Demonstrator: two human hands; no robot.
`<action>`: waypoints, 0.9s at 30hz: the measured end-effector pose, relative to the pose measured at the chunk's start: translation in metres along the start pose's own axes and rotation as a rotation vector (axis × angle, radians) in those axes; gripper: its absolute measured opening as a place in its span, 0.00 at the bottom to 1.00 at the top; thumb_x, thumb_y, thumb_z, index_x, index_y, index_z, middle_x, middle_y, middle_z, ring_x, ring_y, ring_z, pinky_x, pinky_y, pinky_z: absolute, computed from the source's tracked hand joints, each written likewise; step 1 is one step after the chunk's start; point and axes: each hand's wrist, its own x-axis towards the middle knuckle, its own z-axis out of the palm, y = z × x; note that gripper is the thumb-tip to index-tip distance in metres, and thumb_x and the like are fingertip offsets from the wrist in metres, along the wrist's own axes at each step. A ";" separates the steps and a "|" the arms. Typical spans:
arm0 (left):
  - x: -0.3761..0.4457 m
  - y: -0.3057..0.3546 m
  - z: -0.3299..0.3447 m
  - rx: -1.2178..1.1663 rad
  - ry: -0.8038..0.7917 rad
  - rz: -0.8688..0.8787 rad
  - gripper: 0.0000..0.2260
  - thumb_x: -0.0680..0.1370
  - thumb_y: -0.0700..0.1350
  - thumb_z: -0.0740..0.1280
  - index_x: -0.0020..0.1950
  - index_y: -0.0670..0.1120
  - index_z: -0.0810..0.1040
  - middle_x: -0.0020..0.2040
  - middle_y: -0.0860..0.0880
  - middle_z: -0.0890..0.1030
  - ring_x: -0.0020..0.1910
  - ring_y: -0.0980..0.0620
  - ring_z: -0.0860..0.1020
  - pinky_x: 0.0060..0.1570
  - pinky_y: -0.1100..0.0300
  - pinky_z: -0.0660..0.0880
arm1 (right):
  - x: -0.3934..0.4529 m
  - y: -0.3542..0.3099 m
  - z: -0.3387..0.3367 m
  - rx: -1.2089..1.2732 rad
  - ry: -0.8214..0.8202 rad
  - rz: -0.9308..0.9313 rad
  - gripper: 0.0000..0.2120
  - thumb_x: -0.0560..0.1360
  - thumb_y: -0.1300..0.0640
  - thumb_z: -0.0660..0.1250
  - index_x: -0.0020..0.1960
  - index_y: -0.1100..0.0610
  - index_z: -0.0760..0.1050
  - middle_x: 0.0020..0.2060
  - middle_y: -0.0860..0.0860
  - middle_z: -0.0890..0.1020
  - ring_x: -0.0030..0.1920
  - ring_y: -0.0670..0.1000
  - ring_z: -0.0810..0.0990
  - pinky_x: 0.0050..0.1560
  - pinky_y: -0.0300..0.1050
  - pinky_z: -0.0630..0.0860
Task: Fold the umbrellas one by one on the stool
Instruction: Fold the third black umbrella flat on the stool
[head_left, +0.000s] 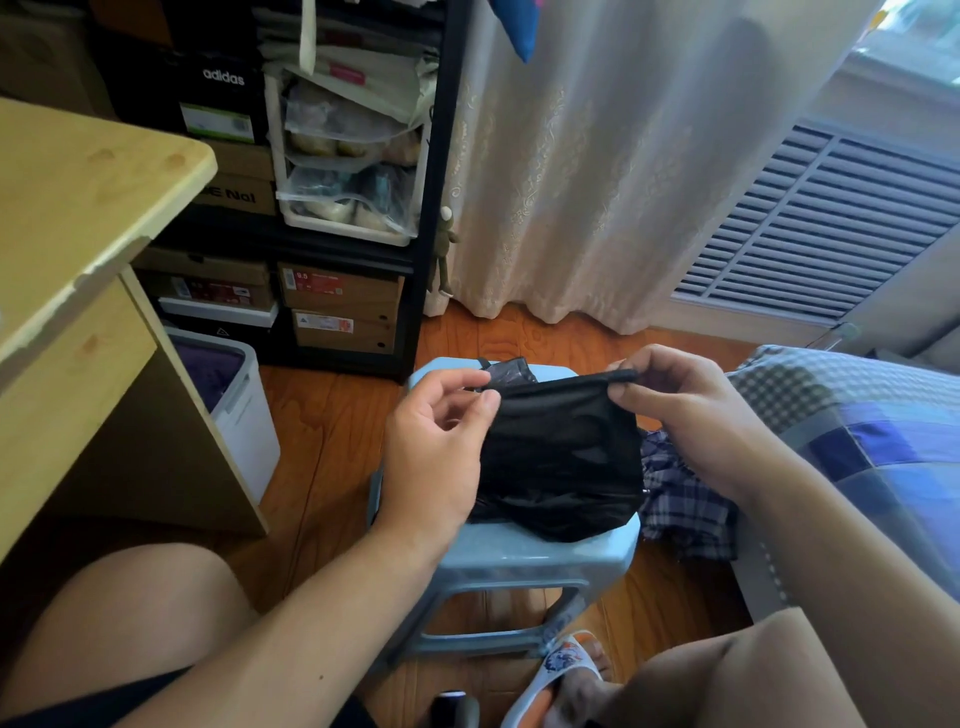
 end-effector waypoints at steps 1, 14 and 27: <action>0.000 0.001 0.000 0.029 -0.002 0.018 0.08 0.79 0.41 0.72 0.49 0.54 0.83 0.43 0.55 0.85 0.46 0.56 0.84 0.48 0.64 0.79 | 0.000 0.000 0.000 -0.002 0.002 -0.001 0.08 0.77 0.67 0.70 0.42 0.57 0.81 0.45 0.57 0.85 0.47 0.54 0.85 0.52 0.48 0.78; 0.004 0.003 0.000 -0.021 -0.136 -0.028 0.13 0.75 0.36 0.76 0.55 0.47 0.79 0.45 0.50 0.83 0.45 0.58 0.82 0.49 0.64 0.79 | 0.002 0.004 -0.004 0.026 -0.012 -0.001 0.03 0.77 0.66 0.70 0.46 0.65 0.77 0.43 0.59 0.85 0.45 0.56 0.84 0.53 0.52 0.77; -0.001 -0.002 -0.002 0.240 -0.342 0.145 0.20 0.83 0.37 0.64 0.72 0.57 0.76 0.46 0.54 0.86 0.50 0.57 0.83 0.58 0.55 0.80 | 0.003 0.000 0.000 0.042 -0.022 -0.024 0.06 0.77 0.67 0.71 0.43 0.59 0.80 0.45 0.58 0.84 0.47 0.55 0.83 0.55 0.51 0.78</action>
